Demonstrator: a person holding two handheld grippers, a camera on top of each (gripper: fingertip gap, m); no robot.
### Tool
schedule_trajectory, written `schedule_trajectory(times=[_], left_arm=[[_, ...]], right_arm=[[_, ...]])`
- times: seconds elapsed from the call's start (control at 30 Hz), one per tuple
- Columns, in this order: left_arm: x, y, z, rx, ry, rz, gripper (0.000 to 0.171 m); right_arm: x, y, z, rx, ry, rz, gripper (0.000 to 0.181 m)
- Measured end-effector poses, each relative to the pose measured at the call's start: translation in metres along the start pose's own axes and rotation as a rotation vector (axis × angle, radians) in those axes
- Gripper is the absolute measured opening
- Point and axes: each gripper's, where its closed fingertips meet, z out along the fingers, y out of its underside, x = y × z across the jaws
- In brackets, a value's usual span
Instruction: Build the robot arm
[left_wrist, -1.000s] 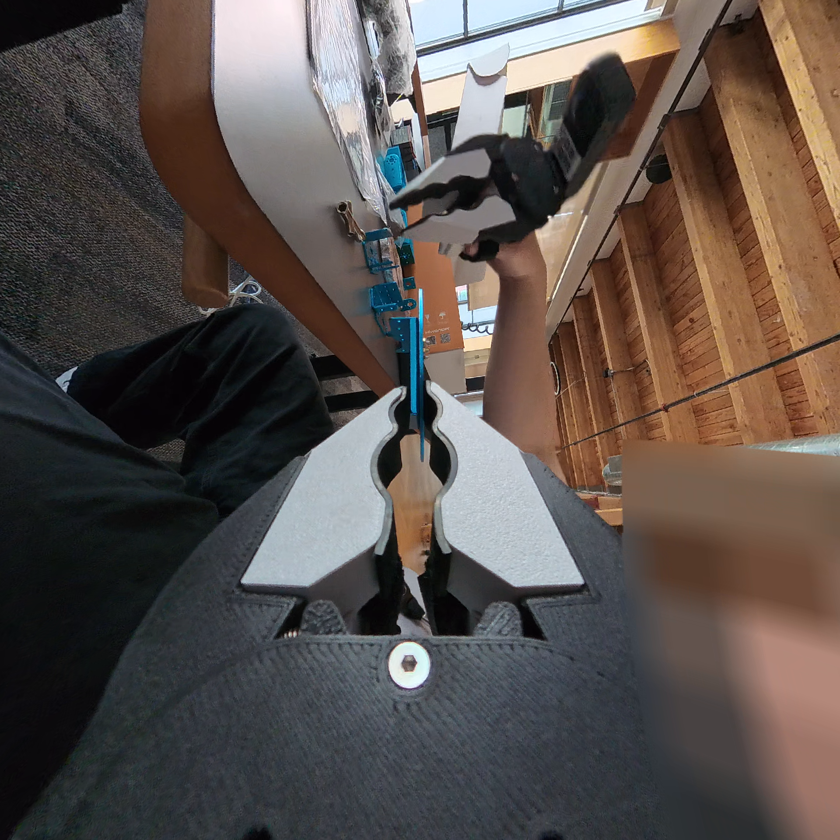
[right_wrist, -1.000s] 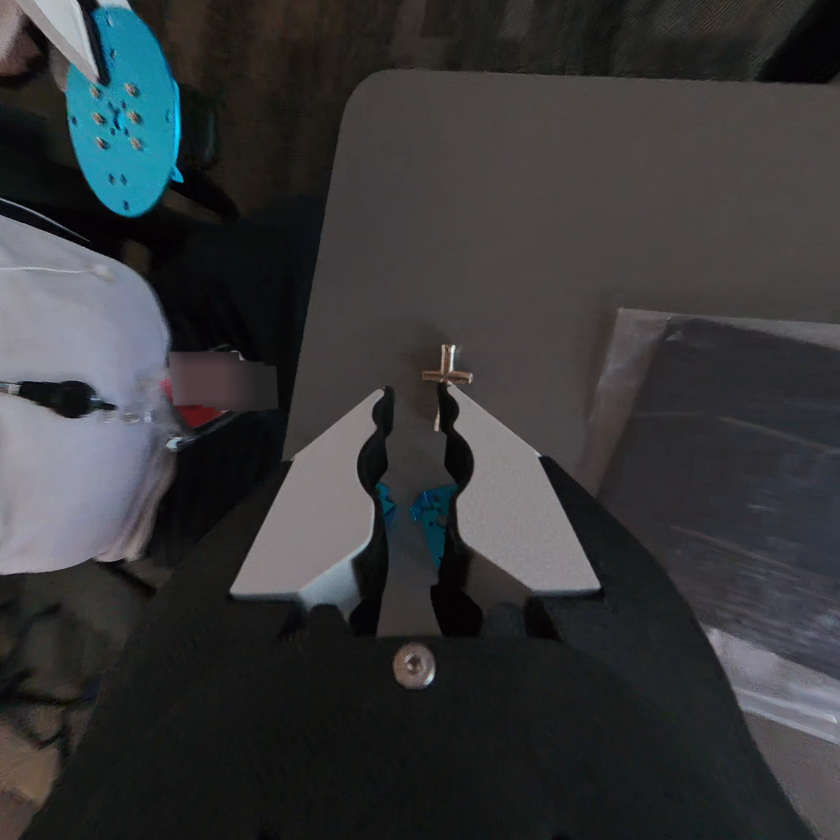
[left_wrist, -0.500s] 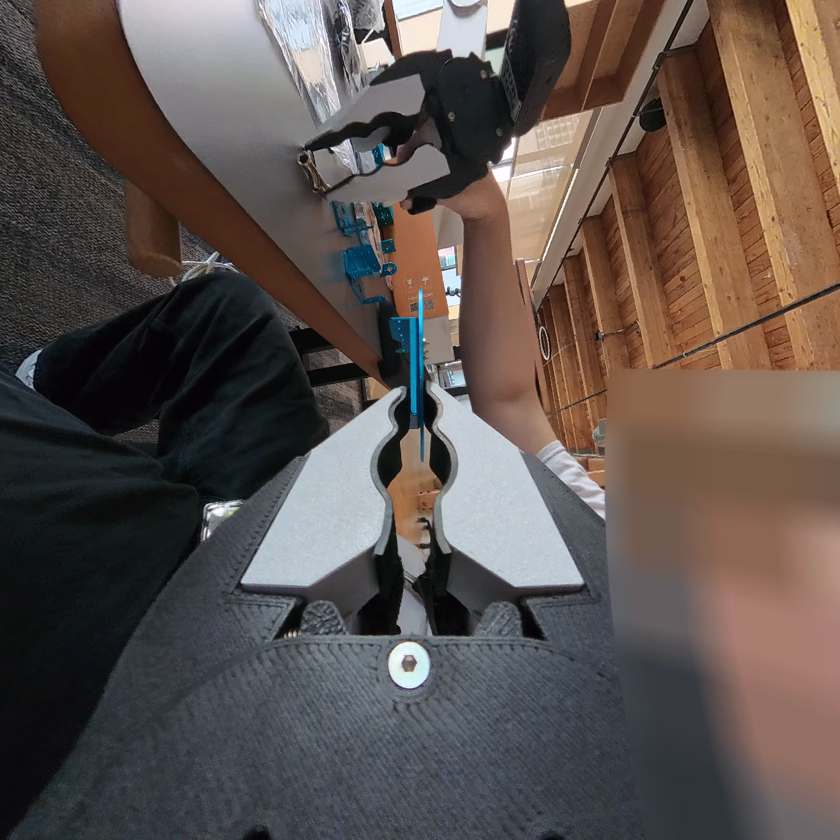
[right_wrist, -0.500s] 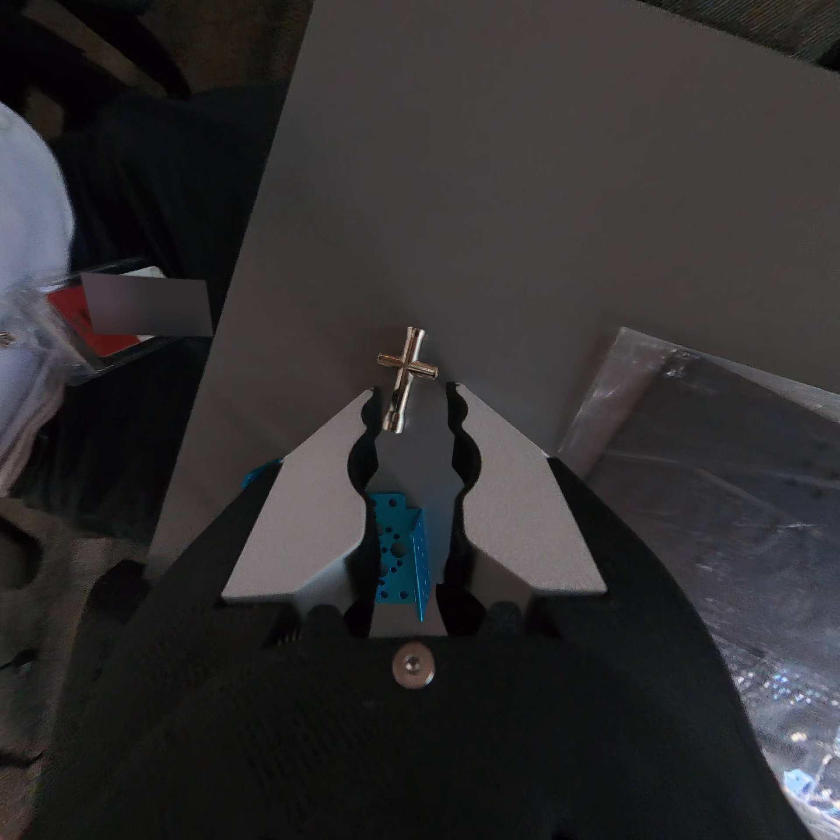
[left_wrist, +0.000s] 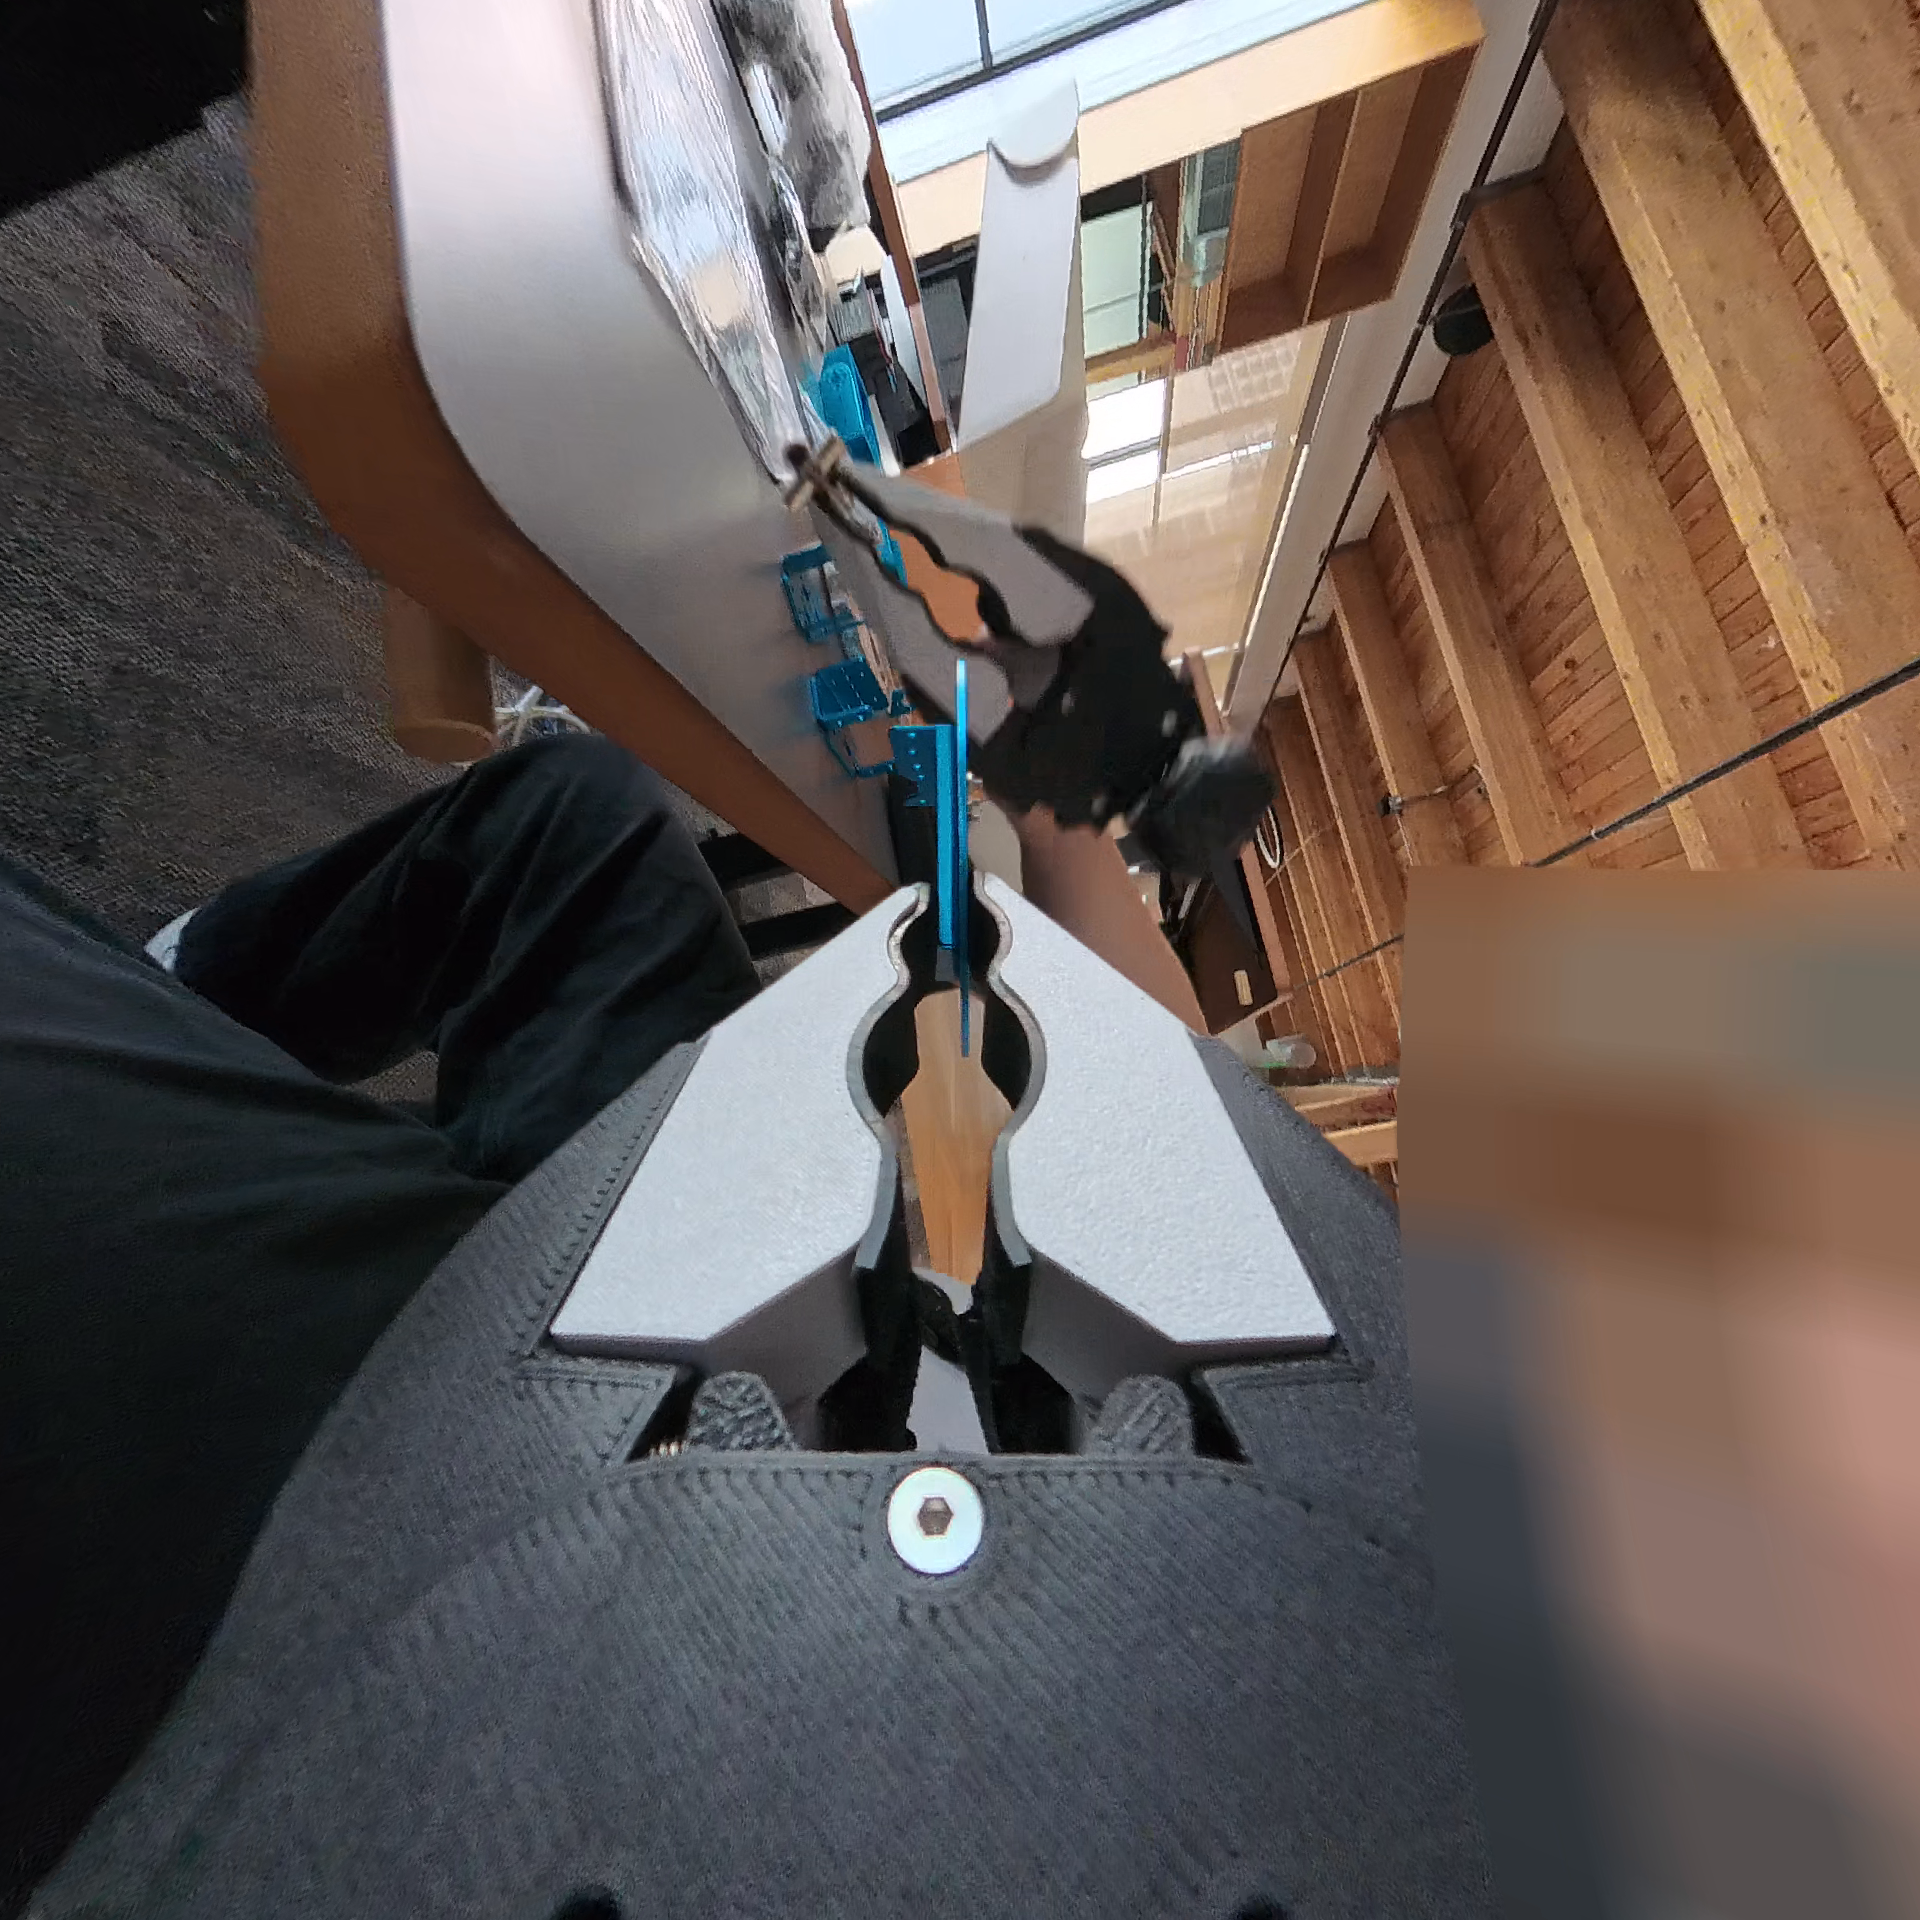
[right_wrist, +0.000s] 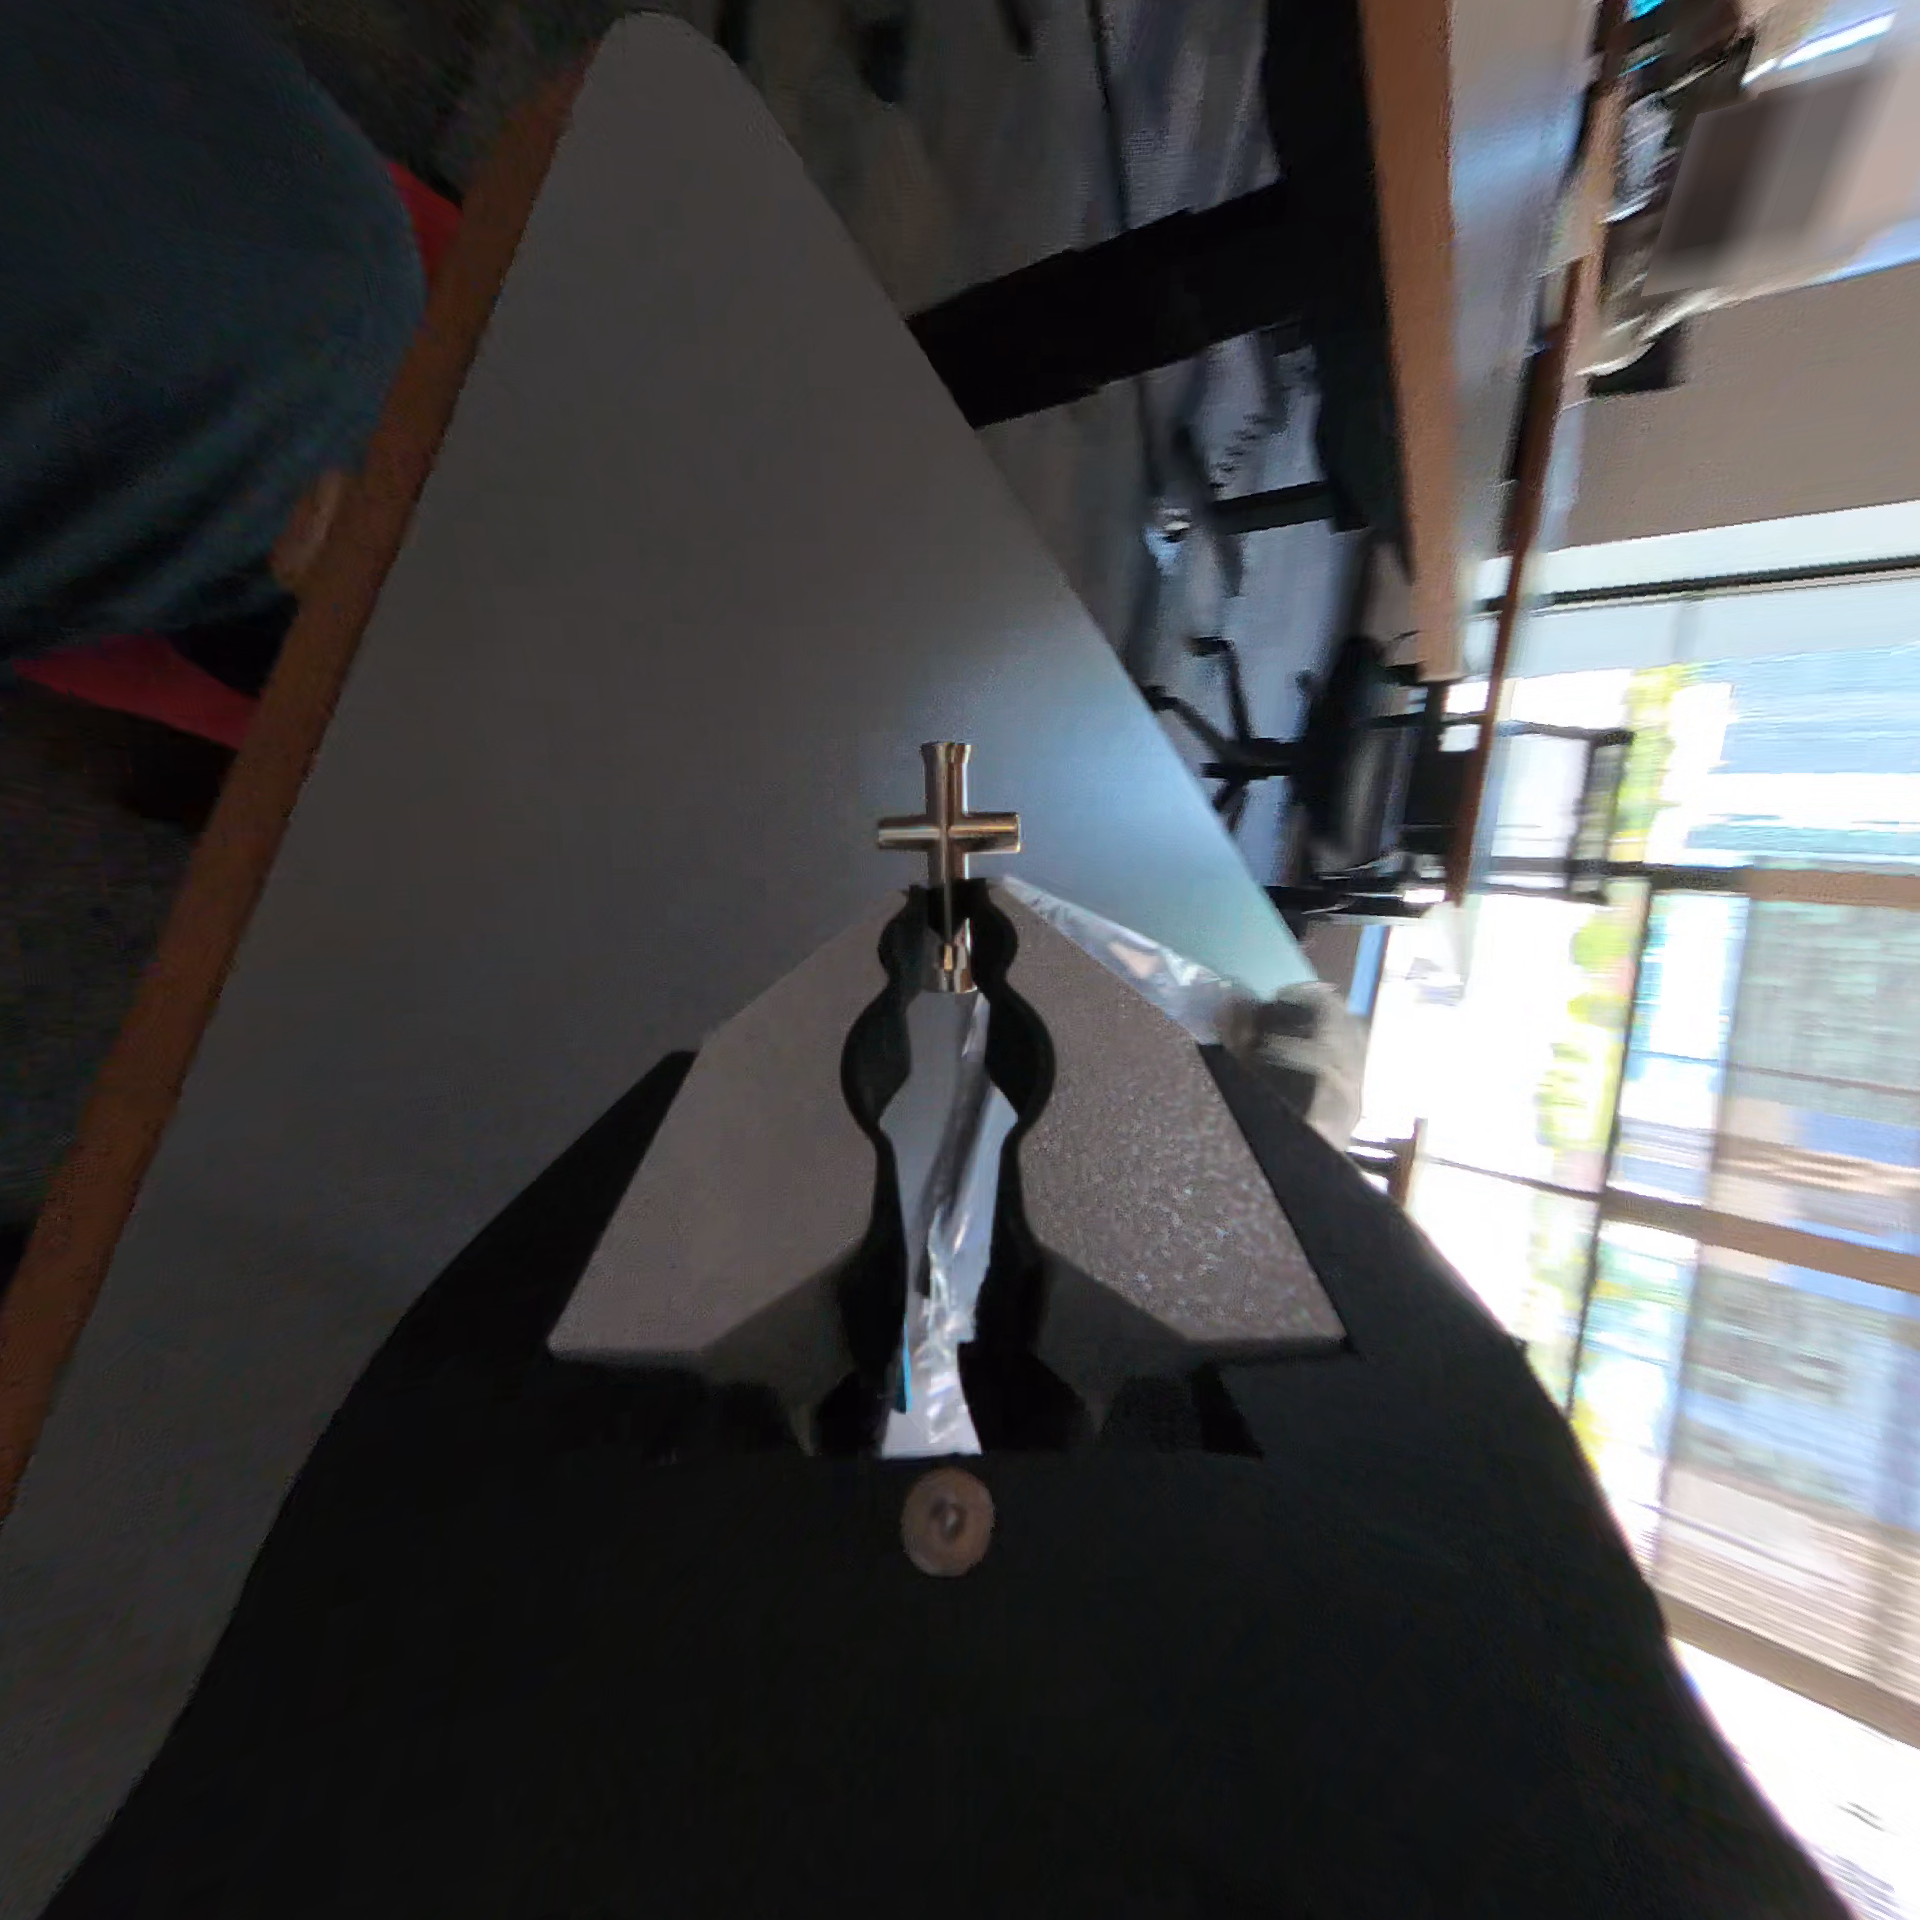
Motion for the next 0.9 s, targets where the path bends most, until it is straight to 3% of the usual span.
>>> schedule_trajectory(times=[0.13, 0.33, 0.53, 0.9], left_arm=[[0.001, -0.005, -0.012, 0.039, -0.003, 0.012, 0.002], [0.01, -0.004, -0.019, 0.047, 0.008, 0.04, 0.003], [0.015, -0.005, -0.019, 0.043, 0.01, 0.056, 0.003], [0.022, -0.002, -0.014, 0.028, 0.007, 0.081, 0.003]], right_arm=[[-0.013, -0.021, -0.001, -0.069, 0.171, -0.198, 0.006], [-0.022, -0.018, 0.005, -0.134, 0.279, -0.273, 0.005], [-0.027, -0.016, 0.003, -0.141, 0.309, -0.311, 0.006], [-0.039, -0.013, -0.003, -0.132, 0.206, -0.388, 0.009]])
